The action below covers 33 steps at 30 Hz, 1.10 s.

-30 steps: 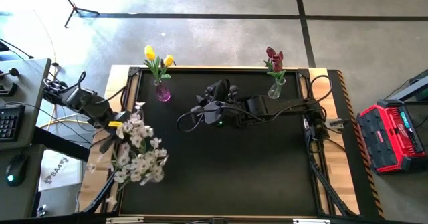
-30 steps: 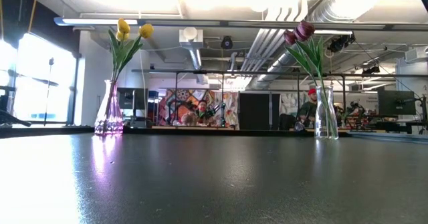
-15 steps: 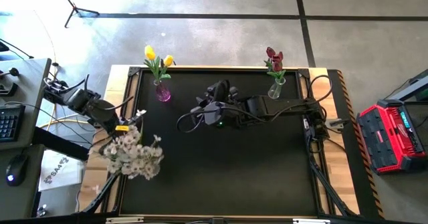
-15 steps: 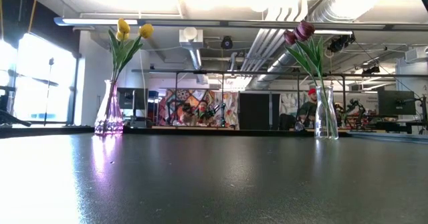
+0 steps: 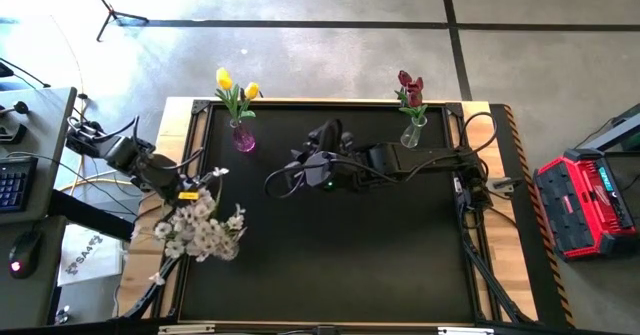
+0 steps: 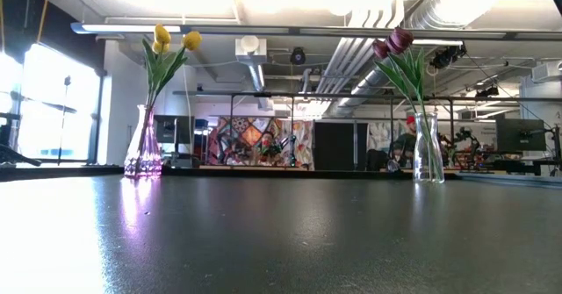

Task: Sort flowers into vase by color
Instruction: Put the white flower into the bottom transparent vase

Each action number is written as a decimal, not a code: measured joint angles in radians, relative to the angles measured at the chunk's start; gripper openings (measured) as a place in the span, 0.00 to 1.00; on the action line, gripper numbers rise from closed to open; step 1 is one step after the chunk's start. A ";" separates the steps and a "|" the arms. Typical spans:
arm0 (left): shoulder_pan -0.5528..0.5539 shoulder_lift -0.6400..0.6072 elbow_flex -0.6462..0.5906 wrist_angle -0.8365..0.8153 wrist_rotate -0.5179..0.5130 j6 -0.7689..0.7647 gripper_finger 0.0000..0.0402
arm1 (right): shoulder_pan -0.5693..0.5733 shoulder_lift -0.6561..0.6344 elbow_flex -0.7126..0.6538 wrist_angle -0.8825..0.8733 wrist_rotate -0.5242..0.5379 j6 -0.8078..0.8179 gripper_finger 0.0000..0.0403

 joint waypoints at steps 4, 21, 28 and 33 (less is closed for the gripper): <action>0.000 -0.017 0.000 0.000 -0.021 -0.040 0.12 | -0.002 0.000 0.000 0.000 -0.057 -0.017 0.39; 0.001 -0.119 0.000 0.098 -0.083 -0.220 0.54 | 0.018 0.000 0.000 -0.001 -0.125 -0.050 0.49; 0.001 -0.224 0.029 0.149 -0.092 -0.269 0.55 | 0.049 0.000 0.000 -0.017 -0.125 -0.068 0.49; 0.000 -0.249 0.091 0.125 -0.143 -0.284 0.55 | 0.065 0.000 0.000 -0.023 -0.114 -0.071 0.49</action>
